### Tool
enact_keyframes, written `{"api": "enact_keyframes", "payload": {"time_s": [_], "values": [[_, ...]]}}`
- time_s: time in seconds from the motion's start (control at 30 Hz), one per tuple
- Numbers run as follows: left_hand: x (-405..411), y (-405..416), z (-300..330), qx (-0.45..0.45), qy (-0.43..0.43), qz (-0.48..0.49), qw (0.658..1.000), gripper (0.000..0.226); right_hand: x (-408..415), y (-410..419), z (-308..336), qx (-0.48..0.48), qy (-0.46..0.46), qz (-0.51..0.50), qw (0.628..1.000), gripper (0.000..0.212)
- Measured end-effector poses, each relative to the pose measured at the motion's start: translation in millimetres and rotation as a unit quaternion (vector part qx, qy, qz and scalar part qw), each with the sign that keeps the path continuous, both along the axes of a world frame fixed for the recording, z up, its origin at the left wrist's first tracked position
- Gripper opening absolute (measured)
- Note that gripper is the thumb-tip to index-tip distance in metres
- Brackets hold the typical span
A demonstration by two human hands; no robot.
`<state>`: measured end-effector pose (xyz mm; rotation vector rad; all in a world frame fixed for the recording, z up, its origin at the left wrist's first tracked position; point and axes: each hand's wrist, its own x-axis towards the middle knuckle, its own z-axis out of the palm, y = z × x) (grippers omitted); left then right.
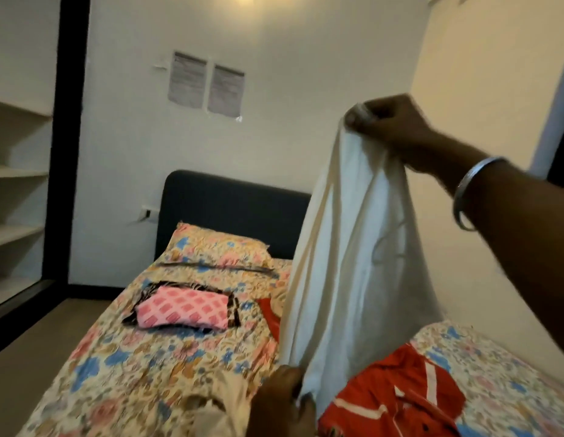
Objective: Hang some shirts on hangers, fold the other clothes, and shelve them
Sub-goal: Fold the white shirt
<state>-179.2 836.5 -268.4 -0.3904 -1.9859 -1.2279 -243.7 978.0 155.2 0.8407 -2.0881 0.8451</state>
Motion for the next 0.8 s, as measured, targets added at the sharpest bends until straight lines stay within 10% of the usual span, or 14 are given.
{"api": "enact_keyframes", "payload": {"time_s": [0.33, 0.57, 0.8], "values": [[-62.2, -106.7, 25.5, 0.138, -0.219, -0.163, 0.952, 0.037, 23.1, -17.3, -9.4, -0.058, -0.133, 0.074, 0.987, 0.018], [-56.5, -74.1, 57.4, 0.305, -0.357, -0.381, 0.796, 0.040, 44.9, 1.7, 1.5, -0.018, -0.197, 0.143, 0.970, 0.025], [-36.8, -63.2, 55.2, 0.239, -0.401, -0.489, 0.737, 0.023, 28.2, 19.2, -4.0, -0.073, -0.218, 0.104, 0.968, 0.018]]}}
